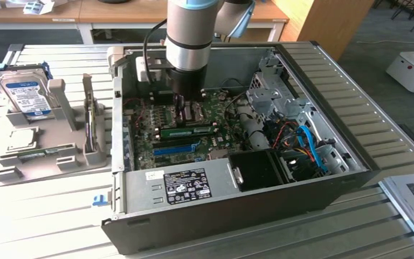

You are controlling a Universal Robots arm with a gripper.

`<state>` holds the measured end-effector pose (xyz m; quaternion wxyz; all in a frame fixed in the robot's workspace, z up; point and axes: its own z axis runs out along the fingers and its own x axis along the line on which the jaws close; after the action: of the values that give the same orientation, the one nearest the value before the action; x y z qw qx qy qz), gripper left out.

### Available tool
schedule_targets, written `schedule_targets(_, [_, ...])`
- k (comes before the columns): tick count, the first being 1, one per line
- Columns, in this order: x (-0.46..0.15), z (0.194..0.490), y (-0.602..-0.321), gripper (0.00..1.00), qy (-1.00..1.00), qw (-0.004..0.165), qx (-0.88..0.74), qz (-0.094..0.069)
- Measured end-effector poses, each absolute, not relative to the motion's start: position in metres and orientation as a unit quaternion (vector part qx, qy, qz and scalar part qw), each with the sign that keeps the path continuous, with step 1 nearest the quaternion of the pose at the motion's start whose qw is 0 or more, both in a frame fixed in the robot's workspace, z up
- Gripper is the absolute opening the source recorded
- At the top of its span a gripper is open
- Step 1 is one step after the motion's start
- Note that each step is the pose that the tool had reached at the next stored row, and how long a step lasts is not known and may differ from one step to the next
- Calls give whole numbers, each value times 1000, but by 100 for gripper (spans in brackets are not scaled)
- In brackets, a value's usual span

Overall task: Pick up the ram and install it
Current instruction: 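Press down the ram until it locks into place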

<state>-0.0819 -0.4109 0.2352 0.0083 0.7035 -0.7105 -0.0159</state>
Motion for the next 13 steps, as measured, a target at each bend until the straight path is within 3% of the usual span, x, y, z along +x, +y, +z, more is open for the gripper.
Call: schedule_targets(13, [-82,230,-411,10,-710,8,704,-16])
